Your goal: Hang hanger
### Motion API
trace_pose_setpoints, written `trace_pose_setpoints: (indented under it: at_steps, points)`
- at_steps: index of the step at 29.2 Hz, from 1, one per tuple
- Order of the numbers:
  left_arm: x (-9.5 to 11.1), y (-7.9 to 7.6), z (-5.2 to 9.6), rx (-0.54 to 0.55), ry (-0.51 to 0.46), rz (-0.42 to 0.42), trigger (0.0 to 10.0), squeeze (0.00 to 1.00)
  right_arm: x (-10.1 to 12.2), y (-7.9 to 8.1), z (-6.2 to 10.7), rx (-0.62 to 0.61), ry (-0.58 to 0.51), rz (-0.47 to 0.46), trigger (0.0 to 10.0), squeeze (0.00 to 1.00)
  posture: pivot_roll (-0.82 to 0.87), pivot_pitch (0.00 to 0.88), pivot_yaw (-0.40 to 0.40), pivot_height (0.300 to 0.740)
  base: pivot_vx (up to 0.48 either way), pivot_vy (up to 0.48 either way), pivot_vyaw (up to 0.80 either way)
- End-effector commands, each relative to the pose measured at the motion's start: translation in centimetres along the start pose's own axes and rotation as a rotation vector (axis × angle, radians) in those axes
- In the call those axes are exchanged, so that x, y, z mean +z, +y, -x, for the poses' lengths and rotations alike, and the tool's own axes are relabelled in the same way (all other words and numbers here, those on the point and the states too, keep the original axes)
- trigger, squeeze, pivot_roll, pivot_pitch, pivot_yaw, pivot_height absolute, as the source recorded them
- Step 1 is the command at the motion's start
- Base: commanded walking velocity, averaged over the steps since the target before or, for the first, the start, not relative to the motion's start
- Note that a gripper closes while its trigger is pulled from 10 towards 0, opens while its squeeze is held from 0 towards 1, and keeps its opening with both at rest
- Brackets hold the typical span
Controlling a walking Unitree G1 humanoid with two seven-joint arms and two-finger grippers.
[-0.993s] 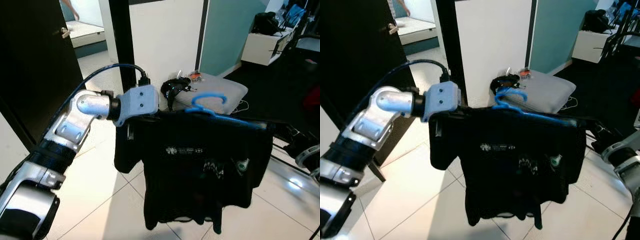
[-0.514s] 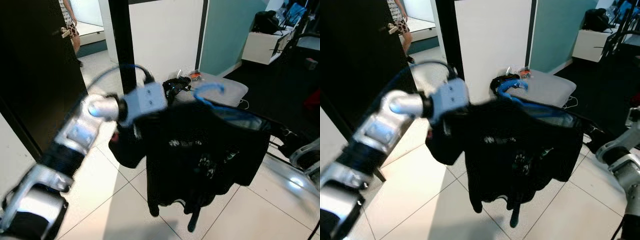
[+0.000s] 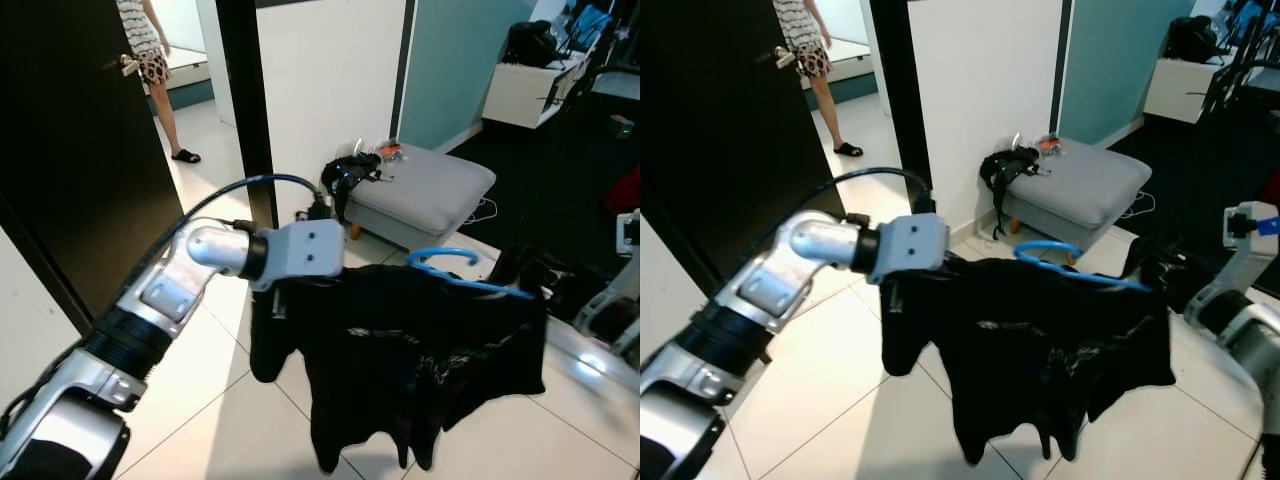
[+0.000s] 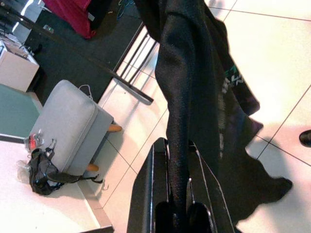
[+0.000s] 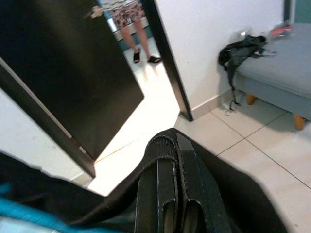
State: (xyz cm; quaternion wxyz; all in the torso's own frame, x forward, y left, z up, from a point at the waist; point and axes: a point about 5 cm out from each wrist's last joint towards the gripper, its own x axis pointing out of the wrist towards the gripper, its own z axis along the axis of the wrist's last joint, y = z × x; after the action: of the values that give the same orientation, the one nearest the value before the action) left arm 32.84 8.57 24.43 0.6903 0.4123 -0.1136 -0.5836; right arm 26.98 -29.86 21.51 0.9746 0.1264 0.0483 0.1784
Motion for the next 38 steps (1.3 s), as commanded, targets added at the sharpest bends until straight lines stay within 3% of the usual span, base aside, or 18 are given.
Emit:
trace_pose_setpoints:
  at_steps: [1,5,7,12,18,25,29,34,38]
  points:
    - [-0.4,0.8,1.0,0.027,0.045,-0.013,10.0,0.00,-0.2,0.9,0.2,0.080,0.048,0.018,0.0,0.00,0.08,0.000,0.027,0.740,0.000,0.000,0.00]
    - [-0.7,1.2,1.2,0.049,0.066,-0.003,10.0,0.00,-0.2,1.1,0.4,0.100,0.080,0.037,0.0,0.00,0.08,0.000,0.027,0.740,0.000,0.000,0.00]
    - [-1.2,1.8,0.9,0.144,0.113,0.086,10.0,0.00,0.0,1.0,0.0,0.061,0.105,0.056,0.0,0.00,0.08,0.000,0.030,0.740,0.000,0.000,0.00]
    - [-1.7,1.3,0.0,0.205,0.137,0.195,10.0,0.00,0.7,0.4,-0.8,-0.024,0.077,0.058,0.0,0.00,0.09,0.000,0.031,0.740,0.000,0.000,0.00]
    - [-2.4,1.1,0.0,0.240,0.182,0.235,10.0,0.00,1.2,-0.2,-1.0,-0.087,0.057,0.062,0.0,0.00,0.09,0.000,0.032,0.740,0.000,0.000,0.00]
    - [-1.4,0.6,-0.9,0.241,0.114,0.278,10.0,0.00,1.7,-0.4,-1.4,-0.105,0.025,0.060,0.0,0.00,0.09,0.000,0.031,0.740,0.000,0.000,0.00]
    - [0.1,0.1,-2.3,0.250,0.042,0.315,10.0,0.00,1.2,1.0,-3.2,-0.060,0.031,0.043,0.0,0.00,0.09,0.000,0.032,0.740,0.000,0.000,0.00]
    - [1.2,0.1,-2.9,0.261,0.009,0.322,10.0,0.00,0.2,2.4,-4.7,-0.026,0.062,0.042,0.0,0.00,0.10,0.000,0.031,0.740,0.000,0.000,0.00]
    - [0.8,-0.3,-2.4,0.213,0.041,0.301,10.0,0.00,0.1,1.6,-4.6,-0.069,0.077,0.053,0.0,0.00,0.11,0.000,0.029,0.740,0.000,0.000,0.00]
